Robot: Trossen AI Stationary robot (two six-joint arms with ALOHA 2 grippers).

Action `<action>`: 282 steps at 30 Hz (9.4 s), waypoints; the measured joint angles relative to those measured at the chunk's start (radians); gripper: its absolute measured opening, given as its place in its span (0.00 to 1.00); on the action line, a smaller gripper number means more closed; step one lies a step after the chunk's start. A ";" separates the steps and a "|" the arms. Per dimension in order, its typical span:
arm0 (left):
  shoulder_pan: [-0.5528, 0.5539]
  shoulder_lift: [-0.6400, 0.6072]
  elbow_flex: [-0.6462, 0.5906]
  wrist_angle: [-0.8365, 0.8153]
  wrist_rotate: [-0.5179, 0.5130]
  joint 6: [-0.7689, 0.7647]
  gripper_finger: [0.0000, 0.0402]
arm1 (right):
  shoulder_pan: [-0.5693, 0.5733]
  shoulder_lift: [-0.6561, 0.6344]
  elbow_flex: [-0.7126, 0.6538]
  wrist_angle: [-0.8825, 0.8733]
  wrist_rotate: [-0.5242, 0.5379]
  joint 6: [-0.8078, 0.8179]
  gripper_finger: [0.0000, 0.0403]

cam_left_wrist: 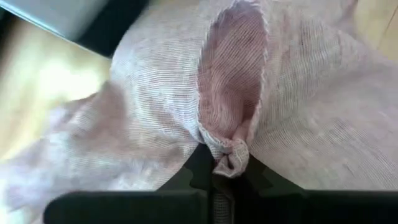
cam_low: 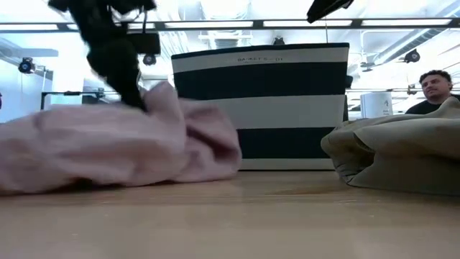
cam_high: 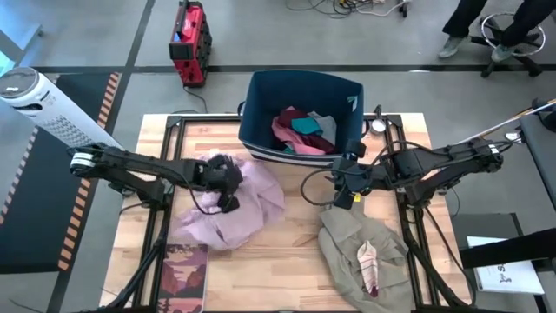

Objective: Sort clothes
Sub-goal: Put the pink dress into the blue laundry organizer, then put the white sock into the blue laundry organizer

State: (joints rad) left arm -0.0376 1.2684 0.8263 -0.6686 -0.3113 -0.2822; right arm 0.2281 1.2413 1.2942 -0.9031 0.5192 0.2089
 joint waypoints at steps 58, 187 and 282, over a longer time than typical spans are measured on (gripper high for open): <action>0.757 0.561 1.486 0.288 0.878 0.484 0.02 | 0.128 -0.128 0.000 0.049 0.059 0.009 0.26; 0.656 0.705 1.097 -0.026 0.540 0.761 0.13 | 0.127 -0.127 -0.074 0.049 0.058 0.048 0.16; 0.475 -0.280 0.235 0.360 0.504 0.646 0.21 | 0.241 0.122 0.234 -0.295 0.075 0.503 0.01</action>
State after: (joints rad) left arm 0.4374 0.9881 1.0615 -0.3083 0.1925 0.3638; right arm 0.4687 1.3629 1.5285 -1.1981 0.5940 0.7116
